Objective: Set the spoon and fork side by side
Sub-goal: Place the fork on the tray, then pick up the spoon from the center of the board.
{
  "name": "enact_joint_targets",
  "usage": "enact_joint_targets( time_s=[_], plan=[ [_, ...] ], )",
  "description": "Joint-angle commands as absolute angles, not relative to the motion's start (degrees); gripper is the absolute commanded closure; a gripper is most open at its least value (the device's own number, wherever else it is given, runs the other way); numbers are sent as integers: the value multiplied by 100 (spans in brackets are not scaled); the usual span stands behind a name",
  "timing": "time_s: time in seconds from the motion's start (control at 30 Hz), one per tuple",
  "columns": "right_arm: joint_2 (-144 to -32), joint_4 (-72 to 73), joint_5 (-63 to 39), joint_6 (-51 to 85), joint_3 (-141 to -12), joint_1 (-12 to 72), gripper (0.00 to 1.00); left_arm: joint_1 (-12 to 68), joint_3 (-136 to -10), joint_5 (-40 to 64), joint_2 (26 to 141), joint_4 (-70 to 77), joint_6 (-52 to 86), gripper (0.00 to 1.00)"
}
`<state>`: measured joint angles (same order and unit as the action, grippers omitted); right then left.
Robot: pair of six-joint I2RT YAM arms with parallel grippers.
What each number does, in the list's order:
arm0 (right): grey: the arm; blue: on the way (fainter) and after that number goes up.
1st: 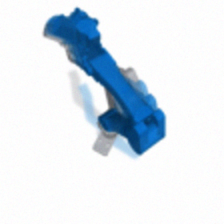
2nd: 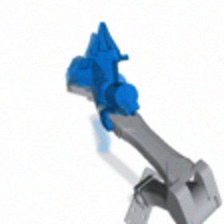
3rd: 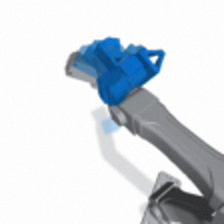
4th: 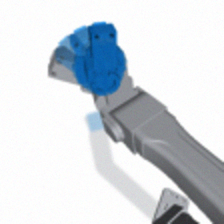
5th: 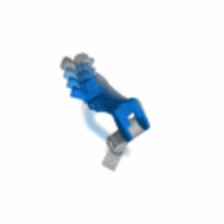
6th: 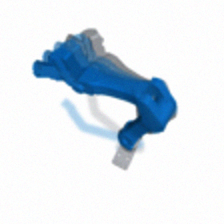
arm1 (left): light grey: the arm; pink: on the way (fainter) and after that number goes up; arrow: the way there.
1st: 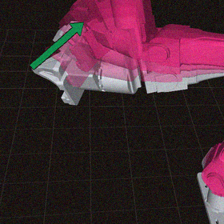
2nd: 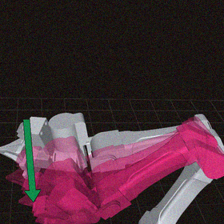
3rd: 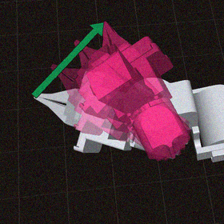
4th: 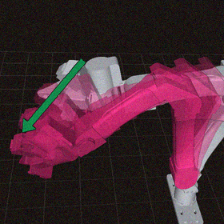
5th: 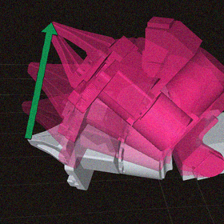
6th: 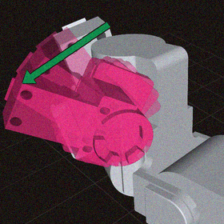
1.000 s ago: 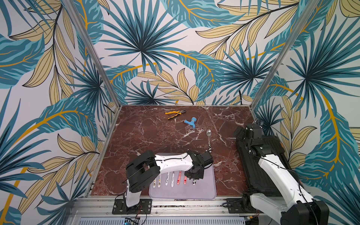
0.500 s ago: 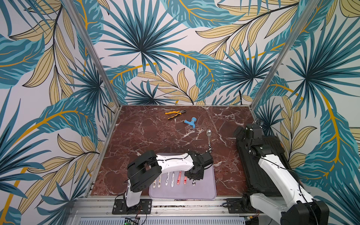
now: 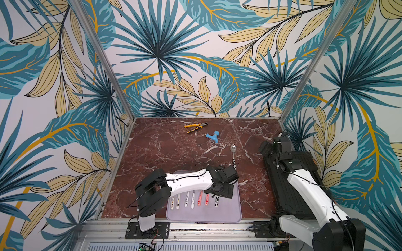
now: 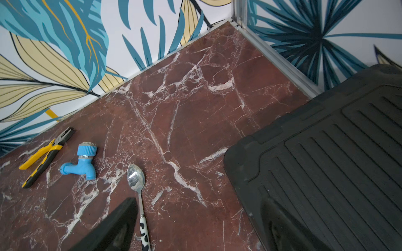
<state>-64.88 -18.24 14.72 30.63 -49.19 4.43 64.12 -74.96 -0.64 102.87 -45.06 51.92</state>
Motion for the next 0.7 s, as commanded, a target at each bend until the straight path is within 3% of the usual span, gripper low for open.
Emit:
enact_joint_targets(
  time_s=[0.0,0.17,0.43,0.67],
  plan=[
    [-6721,-2080,817,2877,-5095,445,10,6358,-7713,-440,9877,-4565,4946,0],
    [-7270,-2537,219,2698,-5427,479,13,6203,-7642,-794,9298,-4605,4651,0],
    [-8368,-3331,-171,2384,-6165,850,17,5359,-6666,-473,7778,-3954,4261,0],
    [-9056,-3625,-214,2297,-6553,1191,20,4883,-6141,-1503,6719,-4406,4286,0]
  ],
)
